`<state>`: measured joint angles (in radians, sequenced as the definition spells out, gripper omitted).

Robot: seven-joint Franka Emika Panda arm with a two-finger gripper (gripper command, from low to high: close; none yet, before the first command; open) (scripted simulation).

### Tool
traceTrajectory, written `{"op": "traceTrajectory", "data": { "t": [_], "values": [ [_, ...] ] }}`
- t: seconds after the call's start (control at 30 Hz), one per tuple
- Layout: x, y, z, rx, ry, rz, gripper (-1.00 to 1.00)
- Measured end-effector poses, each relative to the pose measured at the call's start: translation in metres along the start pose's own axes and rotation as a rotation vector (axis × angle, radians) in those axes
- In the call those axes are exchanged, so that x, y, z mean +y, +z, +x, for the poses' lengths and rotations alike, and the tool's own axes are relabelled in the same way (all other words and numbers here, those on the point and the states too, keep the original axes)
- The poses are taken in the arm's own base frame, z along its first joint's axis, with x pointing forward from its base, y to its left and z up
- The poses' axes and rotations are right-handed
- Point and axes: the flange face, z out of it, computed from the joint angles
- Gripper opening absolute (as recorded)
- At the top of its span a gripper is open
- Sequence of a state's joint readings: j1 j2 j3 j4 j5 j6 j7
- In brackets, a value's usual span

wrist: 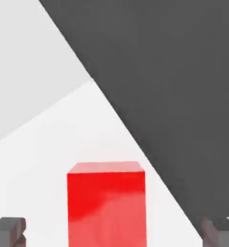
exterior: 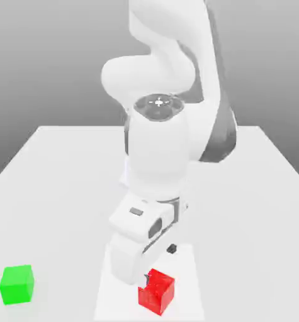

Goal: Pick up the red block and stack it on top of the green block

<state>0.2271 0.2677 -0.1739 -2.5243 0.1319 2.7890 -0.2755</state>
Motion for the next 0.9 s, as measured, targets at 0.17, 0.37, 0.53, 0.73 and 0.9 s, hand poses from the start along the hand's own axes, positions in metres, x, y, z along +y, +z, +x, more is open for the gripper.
{"op": "traceTrajectory", "data": {
  "t": [0.17, 0.37, 0.53, 0.73, 0.9],
  "values": [
    [0.000, 0.032, -0.002, -0.003, -0.001, 0.001, -1.00],
    [0.000, 0.022, -0.001, -0.005, -0.002, 0.000, -1.00],
    [0.020, -0.030, -0.003, -0.006, 0.023, 0.001, -1.00],
    [0.164, -0.052, -0.039, -0.010, 0.197, 0.002, -1.00],
    [0.255, -0.030, -0.083, -0.004, 0.310, 0.001, -1.00]
  ]
}}
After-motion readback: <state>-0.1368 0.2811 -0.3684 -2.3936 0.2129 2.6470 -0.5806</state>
